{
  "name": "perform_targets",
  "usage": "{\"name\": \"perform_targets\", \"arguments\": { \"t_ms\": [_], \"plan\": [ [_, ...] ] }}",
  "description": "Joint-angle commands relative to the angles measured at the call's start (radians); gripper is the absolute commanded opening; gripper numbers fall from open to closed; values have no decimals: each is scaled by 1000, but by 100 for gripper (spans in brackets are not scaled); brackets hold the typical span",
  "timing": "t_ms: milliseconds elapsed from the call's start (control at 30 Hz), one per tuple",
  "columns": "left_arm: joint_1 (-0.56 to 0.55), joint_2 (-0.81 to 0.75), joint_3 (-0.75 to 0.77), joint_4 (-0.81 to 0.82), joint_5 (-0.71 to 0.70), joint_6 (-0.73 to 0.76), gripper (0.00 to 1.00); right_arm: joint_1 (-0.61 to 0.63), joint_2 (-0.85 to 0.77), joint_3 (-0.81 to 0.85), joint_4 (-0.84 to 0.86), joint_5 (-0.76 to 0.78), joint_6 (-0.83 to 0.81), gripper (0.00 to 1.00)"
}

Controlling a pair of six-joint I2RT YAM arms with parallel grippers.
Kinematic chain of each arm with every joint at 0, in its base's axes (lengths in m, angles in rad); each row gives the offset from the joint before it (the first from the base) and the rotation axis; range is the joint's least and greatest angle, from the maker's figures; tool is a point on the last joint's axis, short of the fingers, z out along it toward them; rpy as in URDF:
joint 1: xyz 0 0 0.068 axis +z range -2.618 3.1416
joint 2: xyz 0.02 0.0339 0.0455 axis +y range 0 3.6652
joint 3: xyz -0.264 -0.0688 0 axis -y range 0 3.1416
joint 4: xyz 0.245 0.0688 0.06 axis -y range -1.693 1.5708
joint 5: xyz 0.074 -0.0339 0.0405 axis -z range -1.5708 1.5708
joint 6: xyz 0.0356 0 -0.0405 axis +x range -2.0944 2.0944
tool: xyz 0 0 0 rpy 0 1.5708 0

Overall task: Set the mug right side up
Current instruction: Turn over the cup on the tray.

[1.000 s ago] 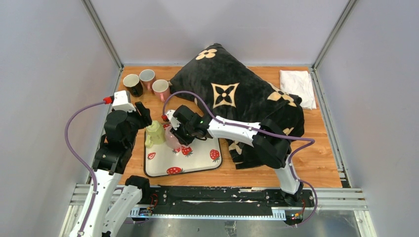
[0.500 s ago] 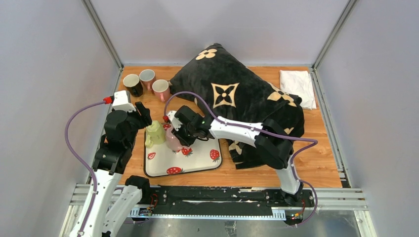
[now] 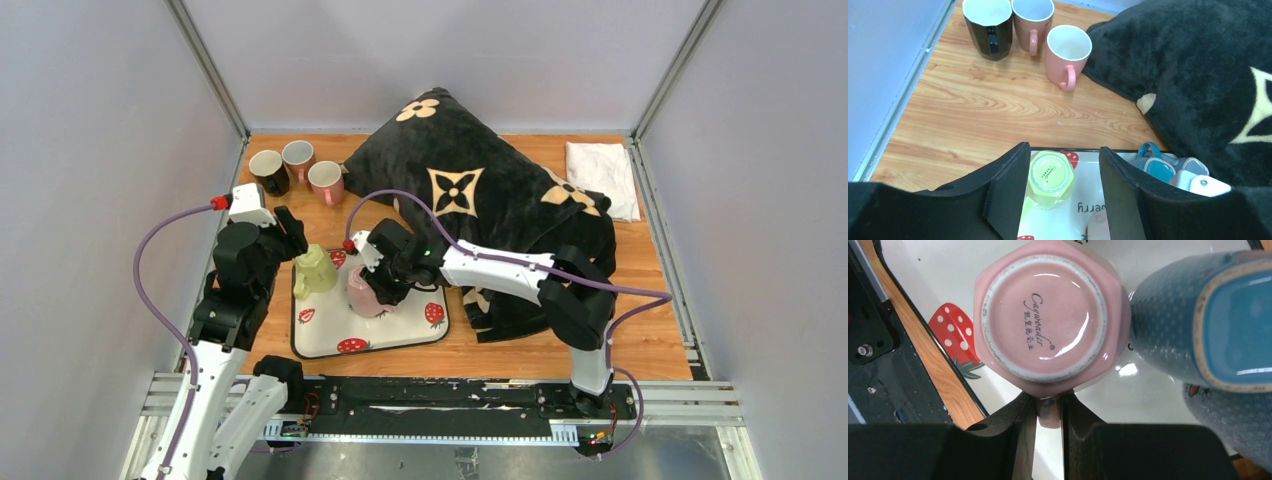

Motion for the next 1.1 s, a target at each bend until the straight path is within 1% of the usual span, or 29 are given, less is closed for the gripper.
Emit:
{"name": "perform_targets", "arguments": {
  "t_ms": [0, 233, 433, 633, 867, 1067],
  "plan": [
    [8, 5, -10, 44, -6, 2, 60, -9, -104, -34, 75, -28, 23, 0],
    [8, 6, -11, 41, 5, -12, 60, -8, -190, -114, 118, -21, 39, 0],
    [8, 9, -8, 46, 67, -21, 60, -17, -254, -147, 135, 9, 52, 0],
    [8, 28, 10, 85, 184, -38, 62, -41, -319, -184, 172, 8, 83, 0],
    [8, 46, 40, 106, 261, -64, 63, -111, -435, -258, 230, 12, 135, 0],
    [8, 70, 55, 167, 414, -95, 66, -185, -550, -323, 284, 6, 188, 0]
  ]
}}
